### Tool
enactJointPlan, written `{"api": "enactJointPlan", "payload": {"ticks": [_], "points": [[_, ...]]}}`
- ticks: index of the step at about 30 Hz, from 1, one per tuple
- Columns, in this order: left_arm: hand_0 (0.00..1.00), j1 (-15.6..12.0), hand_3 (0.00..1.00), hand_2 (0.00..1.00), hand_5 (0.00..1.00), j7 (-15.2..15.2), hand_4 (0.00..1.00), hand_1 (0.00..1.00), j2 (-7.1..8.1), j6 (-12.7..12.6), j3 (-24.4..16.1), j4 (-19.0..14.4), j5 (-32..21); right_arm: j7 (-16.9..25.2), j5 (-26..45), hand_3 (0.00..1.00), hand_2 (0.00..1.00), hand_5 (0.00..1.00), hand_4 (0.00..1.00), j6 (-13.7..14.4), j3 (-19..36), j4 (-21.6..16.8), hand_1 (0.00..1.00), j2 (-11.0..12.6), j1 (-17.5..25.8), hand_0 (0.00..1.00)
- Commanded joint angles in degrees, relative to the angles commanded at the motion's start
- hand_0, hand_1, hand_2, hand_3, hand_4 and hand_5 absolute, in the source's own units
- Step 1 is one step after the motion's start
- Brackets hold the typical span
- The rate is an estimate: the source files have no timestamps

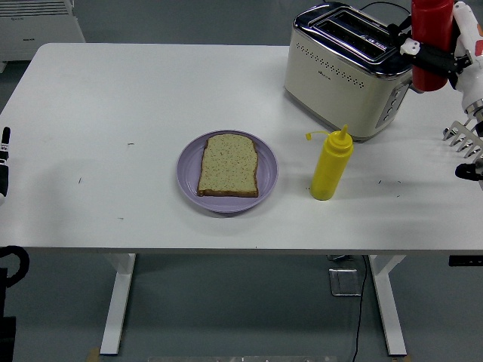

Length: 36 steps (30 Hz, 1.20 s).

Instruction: Pick up the cup,pour liquid into bread,place the cup on the desk

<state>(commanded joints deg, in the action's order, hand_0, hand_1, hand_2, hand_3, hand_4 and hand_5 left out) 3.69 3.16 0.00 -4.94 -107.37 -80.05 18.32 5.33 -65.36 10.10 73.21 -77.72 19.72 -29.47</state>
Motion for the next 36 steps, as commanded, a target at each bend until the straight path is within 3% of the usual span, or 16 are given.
{"api": "enactJointPlan", "payload": {"ticks": [12,20,28,36], "points": [[0.787,-0.05,0.683,0.734,0.998,-0.03,0.567,0.743,0.00,-0.02,0.58,0.08,0.00,0.74,27.35,0.330,0.232,0.191,0.755,-2.45,4.44,2.29,0.085,-0.54,5.38,0.074],[0.787,-0.13,0.683,0.734,0.998,-0.04,0.567,0.743,0.00,-0.05,0.68,0.09,0.01,5.33,24.53,0.325,0.223,0.199,0.757,-3.61,6.30,4.83,0.076,-1.02,8.79,0.067],[0.787,0.07,0.683,0.734,0.998,-0.05,0.567,0.743,0.00,-0.05,0.78,0.10,0.01,13.24,20.64,0.327,0.227,0.209,0.761,0.40,3.24,7.09,0.082,-0.95,11.45,0.078],[0.787,0.15,0.683,0.734,0.998,-0.02,0.566,0.743,0.00,-0.08,0.65,0.20,0.03,18.84,22.13,0.323,0.228,0.241,0.776,2.92,-1.37,9.79,0.098,-1.90,13.08,0.126]]}}
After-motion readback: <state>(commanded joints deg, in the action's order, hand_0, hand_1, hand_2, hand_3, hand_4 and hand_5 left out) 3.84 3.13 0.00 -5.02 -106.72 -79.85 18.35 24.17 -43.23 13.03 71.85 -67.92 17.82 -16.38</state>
